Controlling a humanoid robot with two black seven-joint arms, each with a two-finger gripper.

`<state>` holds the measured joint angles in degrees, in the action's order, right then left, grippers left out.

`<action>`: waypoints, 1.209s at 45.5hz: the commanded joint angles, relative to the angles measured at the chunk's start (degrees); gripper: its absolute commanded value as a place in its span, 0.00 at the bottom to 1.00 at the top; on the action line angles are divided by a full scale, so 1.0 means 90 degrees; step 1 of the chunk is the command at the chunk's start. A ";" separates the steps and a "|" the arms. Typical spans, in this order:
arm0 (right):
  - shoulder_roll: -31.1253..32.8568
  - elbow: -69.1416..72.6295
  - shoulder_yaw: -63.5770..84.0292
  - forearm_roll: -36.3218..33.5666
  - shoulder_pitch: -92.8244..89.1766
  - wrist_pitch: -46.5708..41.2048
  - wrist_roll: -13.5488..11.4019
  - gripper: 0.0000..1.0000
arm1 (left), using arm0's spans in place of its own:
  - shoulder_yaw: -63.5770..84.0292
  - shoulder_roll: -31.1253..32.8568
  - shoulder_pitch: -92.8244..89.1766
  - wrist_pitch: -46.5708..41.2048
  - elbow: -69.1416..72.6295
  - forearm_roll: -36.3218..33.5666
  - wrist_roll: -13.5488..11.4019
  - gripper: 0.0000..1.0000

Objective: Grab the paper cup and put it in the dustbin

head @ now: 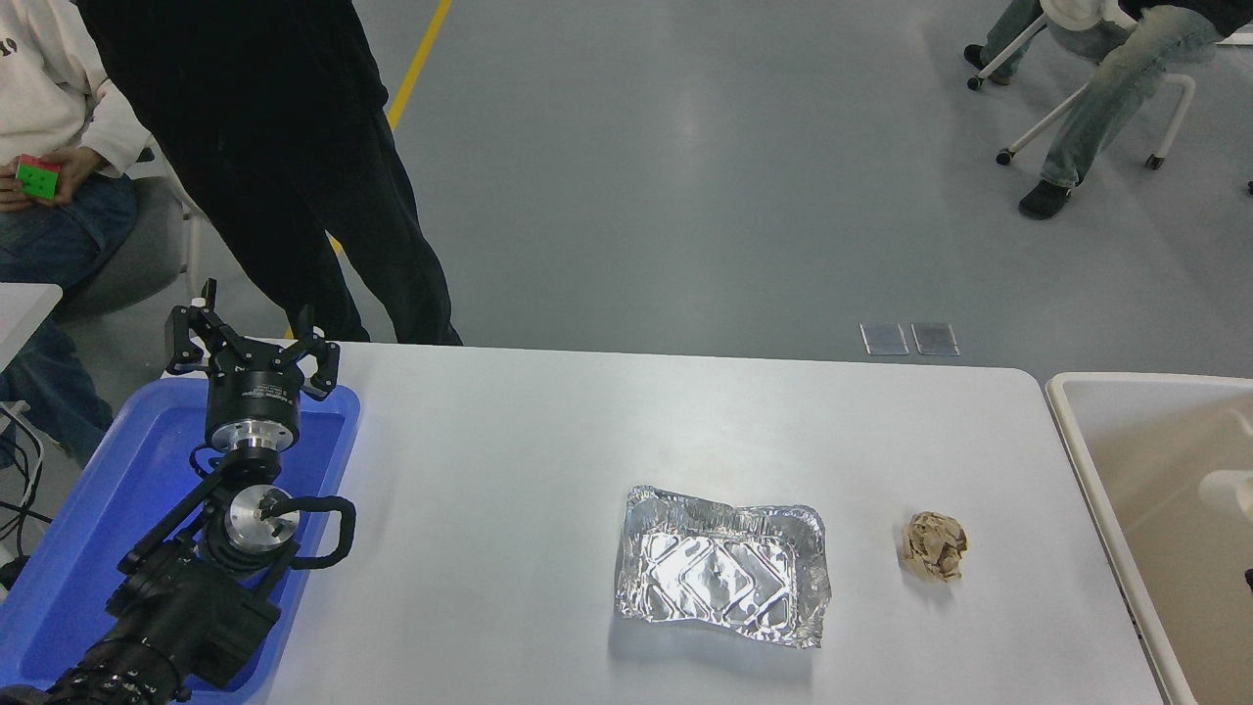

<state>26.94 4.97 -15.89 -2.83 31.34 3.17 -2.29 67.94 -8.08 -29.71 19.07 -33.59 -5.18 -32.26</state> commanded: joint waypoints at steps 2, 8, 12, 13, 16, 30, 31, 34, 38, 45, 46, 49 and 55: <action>-0.0112 -0.0015 -0.0129 0.0012 -0.0181 0.0019 0.0010 0.00 | 0.0000 -0.0001 0.0000 0.0001 0.0002 0.0000 0.0000 0.99; -0.0112 -0.0025 -0.0129 0.0012 -0.0239 0.0009 0.0020 0.83 | 0.0000 -0.0001 -0.0009 0.0001 0.0002 0.0000 0.0000 0.99; -0.0102 -0.0015 -0.0080 0.0021 -0.0249 -0.0010 0.0020 1.00 | 0.0000 -0.0001 -0.0009 0.0001 0.0002 0.0000 0.0000 0.99; -0.0093 -0.0015 -0.0070 0.0021 -0.0240 -0.0010 0.0020 1.00 | 0.0000 -0.0001 -0.0009 0.0001 0.0002 0.0000 0.0000 0.99; -0.0054 -0.0015 -0.0051 0.0021 -0.0239 -0.0010 0.0020 1.00 | 0.0000 -0.0001 0.0000 0.0001 0.0002 0.0000 0.0000 0.99; 0.0141 0.0092 0.0271 0.0158 0.0053 -0.0303 0.0020 1.00 | 0.0000 -0.0001 0.0000 0.0001 0.0002 0.0000 0.0000 0.99; 0.0171 0.0092 0.0310 0.0158 0.0111 -0.0342 0.0020 1.00 | 0.0000 -0.0001 0.0000 0.0001 0.0002 0.0000 0.0000 0.99; 0.0278 0.0102 0.0447 0.0158 0.0307 -0.0449 0.0020 1.00 | 0.0000 0.0009 0.0000 0.0001 0.0002 0.0000 0.0000 0.99; 0.0561 0.0228 0.0623 0.0168 0.0600 -0.0606 0.0020 1.00 | 0.0000 -0.0001 0.0000 0.0001 0.0002 0.0000 0.0000 0.99; 0.1352 0.1224 0.0994 0.0197 0.1039 -0.0753 0.0020 1.00 | 0.0000 -0.0001 0.0000 0.0001 0.0002 0.0000 0.0000 0.99; 0.1459 0.1380 0.1062 0.0246 0.1127 -0.0753 0.0020 1.00 | 0.0000 -0.0001 0.0000 0.0001 0.0002 0.0000 0.0000 0.99; 0.1713 0.1781 0.1258 0.0392 0.1439 -0.0753 0.0020 1.00 | 0.0000 -0.0001 0.0000 0.0001 0.0002 0.0000 0.0000 0.99; 0.2162 0.2464 0.1521 0.0763 0.1938 -0.0733 0.0010 1.00 | 0.0000 0.0000 0.0000 0.0010 -0.0008 0.0000 0.0000 0.99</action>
<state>38.66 16.52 -6.94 0.13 41.28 -2.75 -2.10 67.94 -8.08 -29.71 19.07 -33.58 -5.19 -32.25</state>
